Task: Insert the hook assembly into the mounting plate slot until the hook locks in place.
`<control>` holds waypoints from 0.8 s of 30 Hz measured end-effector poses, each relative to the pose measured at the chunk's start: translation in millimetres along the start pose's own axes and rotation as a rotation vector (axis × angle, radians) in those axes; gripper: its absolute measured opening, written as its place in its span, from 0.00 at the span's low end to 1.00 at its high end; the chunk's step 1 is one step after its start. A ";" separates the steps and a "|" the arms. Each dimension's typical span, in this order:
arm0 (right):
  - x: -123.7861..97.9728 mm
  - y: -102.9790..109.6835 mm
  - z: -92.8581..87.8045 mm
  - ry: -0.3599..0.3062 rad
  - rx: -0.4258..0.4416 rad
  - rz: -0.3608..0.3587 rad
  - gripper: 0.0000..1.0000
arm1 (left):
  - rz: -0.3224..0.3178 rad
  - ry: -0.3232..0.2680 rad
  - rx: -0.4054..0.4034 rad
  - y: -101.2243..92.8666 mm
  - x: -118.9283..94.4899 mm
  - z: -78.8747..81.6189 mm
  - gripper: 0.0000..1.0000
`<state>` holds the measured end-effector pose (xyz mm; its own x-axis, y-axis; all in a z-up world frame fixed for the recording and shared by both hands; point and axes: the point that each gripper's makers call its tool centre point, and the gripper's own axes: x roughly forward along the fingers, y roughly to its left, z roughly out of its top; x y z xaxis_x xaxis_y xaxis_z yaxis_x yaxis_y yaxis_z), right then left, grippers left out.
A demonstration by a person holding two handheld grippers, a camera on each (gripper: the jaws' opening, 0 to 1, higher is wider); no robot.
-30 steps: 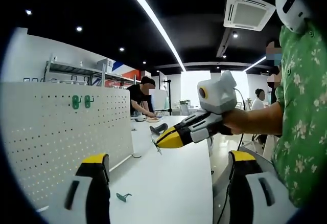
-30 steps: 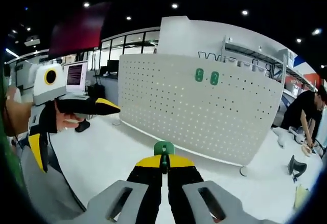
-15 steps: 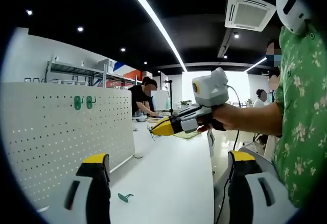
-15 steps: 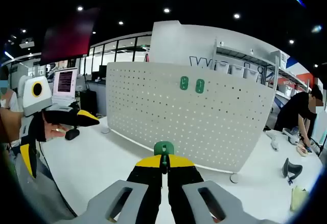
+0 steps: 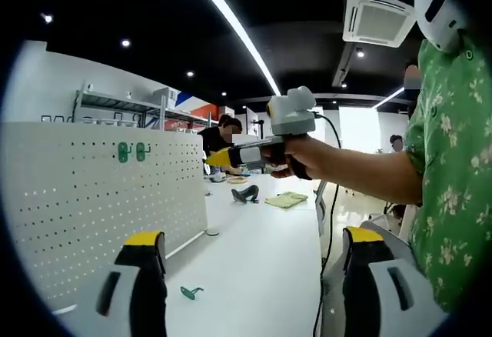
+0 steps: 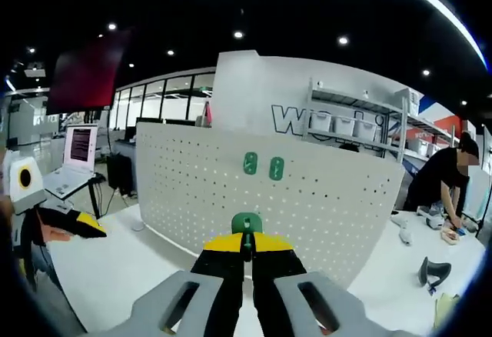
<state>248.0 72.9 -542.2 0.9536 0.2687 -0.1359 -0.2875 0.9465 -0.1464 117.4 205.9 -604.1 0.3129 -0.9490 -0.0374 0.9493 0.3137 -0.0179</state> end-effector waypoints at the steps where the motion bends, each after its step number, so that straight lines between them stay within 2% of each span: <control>1: 3.5 -2.4 4.7 -0.008 -0.003 -0.004 0.01 | 0.002 0.000 -0.001 0.7 -0.5 -0.2 0.98; 13: 43.6 -29.2 48.0 -0.093 0.002 -0.053 0.01 | 0.027 0.001 -0.006 9.9 -5.9 -1.8 0.97; 24: 71.0 -49.5 58.7 -0.122 -0.004 -0.100 0.01 | 0.057 -0.001 -0.010 20.9 -12.7 -2.1 0.99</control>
<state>335.2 55.6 -487.1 0.9812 0.1929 -0.0007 -0.1906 0.9690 -0.1574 133.2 224.6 -606.1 0.3661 -0.9298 -0.0378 0.9298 0.3671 -0.0257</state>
